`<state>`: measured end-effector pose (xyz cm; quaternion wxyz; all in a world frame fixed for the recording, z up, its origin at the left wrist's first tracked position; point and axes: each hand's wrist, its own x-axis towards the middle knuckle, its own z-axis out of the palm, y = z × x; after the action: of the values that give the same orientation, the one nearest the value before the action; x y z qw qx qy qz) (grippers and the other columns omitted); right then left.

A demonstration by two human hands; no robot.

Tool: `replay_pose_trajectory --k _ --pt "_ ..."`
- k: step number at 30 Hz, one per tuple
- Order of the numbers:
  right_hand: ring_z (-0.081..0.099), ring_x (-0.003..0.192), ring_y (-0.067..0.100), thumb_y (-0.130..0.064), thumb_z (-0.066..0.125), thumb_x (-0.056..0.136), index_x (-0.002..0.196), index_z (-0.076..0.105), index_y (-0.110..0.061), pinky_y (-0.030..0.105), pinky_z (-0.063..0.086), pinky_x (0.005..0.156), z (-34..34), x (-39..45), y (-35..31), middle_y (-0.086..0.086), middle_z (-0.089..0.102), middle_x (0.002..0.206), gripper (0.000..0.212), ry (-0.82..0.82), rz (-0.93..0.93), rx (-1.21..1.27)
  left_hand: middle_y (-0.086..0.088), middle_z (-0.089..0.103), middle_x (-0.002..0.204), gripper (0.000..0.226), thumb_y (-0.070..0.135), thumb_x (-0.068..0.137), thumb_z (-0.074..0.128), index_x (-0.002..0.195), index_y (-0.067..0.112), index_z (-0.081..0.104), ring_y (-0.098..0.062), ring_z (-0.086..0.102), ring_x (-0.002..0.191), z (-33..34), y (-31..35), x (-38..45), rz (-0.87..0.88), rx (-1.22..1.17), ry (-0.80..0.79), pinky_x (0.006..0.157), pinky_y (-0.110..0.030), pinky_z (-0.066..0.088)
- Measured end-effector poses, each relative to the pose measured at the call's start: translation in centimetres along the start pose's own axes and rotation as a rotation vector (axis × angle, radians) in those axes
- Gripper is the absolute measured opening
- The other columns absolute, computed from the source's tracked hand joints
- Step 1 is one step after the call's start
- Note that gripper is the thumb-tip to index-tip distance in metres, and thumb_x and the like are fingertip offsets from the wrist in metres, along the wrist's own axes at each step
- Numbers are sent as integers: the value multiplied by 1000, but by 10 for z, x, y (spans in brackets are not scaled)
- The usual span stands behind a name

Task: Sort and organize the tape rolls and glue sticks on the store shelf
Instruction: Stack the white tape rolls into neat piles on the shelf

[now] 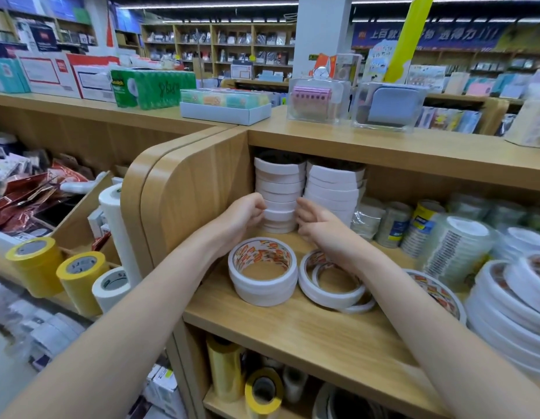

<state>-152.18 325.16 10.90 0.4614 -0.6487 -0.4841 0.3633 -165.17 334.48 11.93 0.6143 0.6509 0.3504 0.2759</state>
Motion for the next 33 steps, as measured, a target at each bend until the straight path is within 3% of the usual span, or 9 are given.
replay_pose_trajectory --k 4,7,10,12,16,19,25,28,33 --pt "21 141 15 6 42 89 149 10 -21 29 24 110 2 0 -3 7 19 154 73 -26 0 -55 -33 48 116 41 38 47 52 80 13 53 -24 42 96 -1 -4 1 -33 30 -6 103 -47 30" --pt "22 140 16 6 42 89 149 10 -21 27 25 107 0 -3 -5 8 21 154 73 -14 -2 -37 -31 33 140 76 39 53 49 116 -4 52 -40 38 127 0 0 0 -27 61 -25 111 -52 25" --pt "24 140 19 1 44 91 149 9 -24 30 23 109 -3 -4 -2 9 23 153 72 -42 27 -76 -27 49 126 52 43 58 46 100 12 54 -39 46 116 1 3 -1 -40 192 -30 105 -47 33" --pt "24 139 20 -2 45 92 149 6 -24 27 22 107 -2 -2 -2 8 22 153 72 -66 64 -117 -14 55 111 62 48 56 48 106 11 50 -28 50 103 0 -1 0 -64 206 -94 100 -43 36" --pt "21 140 20 -4 47 90 149 0 -25 34 20 113 3 5 -3 9 18 154 78 -88 116 -166 -22 51 118 82 52 53 50 123 9 46 -36 45 112 -1 -3 6 -82 215 -132 109 -55 24" --pt "20 141 20 -3 47 90 149 2 -19 33 19 112 4 5 -3 7 18 155 76 -89 128 -189 -25 47 130 84 49 53 50 125 7 43 -36 41 122 0 2 4 -93 194 -112 104 -46 29" --pt "17 142 15 6 41 88 149 5 -18 33 18 114 0 -6 -2 1 15 155 74 -25 27 -149 0 46 96 19 22 88 37 97 15 52 -21 44 100 -1 8 -8 16 69 -8 89 -29 34" --pt "13 142 11 13 37 84 149 5 -20 33 16 117 -1 -6 -13 -2 10 156 79 30 -128 -210 9 38 128 55 5 90 31 142 20 29 -15 33 130 3 21 -6 193 67 58 101 -27 29" --pt "11 142 12 14 36 84 148 0 -22 26 19 112 0 2 -23 -4 4 156 82 45 -219 -244 7 -2 157 56 11 97 29 150 19 10 -9 1 143 12 23 -12 327 294 31 113 -26 6"
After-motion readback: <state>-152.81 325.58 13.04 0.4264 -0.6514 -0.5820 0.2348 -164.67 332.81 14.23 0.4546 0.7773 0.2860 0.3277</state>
